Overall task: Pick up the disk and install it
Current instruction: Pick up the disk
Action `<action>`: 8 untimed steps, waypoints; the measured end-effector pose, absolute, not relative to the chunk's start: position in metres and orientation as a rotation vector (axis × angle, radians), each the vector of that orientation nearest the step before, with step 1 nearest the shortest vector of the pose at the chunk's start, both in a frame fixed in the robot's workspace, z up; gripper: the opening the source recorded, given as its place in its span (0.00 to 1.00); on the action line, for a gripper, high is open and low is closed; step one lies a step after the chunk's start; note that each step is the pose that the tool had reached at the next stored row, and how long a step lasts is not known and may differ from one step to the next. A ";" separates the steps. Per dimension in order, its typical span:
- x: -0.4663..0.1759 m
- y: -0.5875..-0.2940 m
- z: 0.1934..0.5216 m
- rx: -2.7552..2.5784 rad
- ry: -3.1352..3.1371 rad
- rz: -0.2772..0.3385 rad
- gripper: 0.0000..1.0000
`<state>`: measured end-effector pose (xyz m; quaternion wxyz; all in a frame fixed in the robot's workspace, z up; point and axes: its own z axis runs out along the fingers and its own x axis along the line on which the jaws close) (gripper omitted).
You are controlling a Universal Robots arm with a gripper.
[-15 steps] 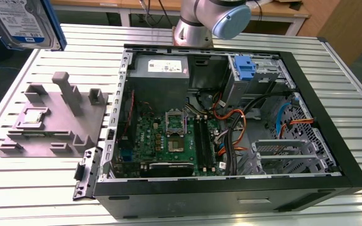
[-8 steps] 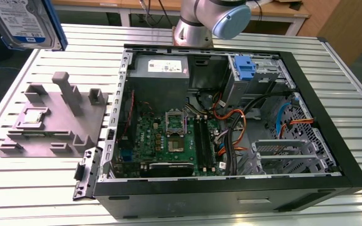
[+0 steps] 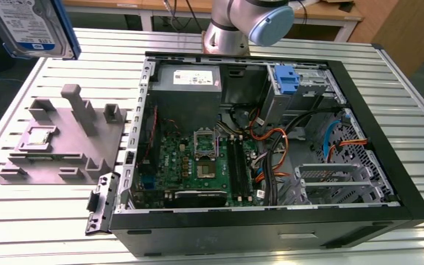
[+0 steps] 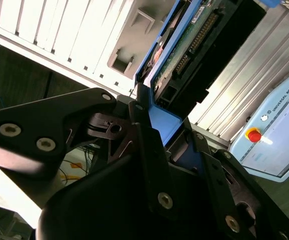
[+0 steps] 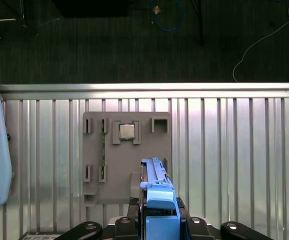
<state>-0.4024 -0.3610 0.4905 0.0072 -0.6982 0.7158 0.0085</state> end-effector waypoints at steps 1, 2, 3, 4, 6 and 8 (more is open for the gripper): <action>-0.402 -0.361 0.490 -2.183 2.239 0.027 0.36; -0.402 -0.361 0.490 -2.183 2.239 0.026 0.36; -0.402 -0.361 0.490 -2.183 2.239 0.026 0.36; -0.401 -0.361 0.490 -2.183 2.239 0.026 0.36; -0.401 -0.361 0.490 -2.183 2.239 0.026 0.36; -0.400 -0.361 0.491 -2.183 2.239 0.026 0.36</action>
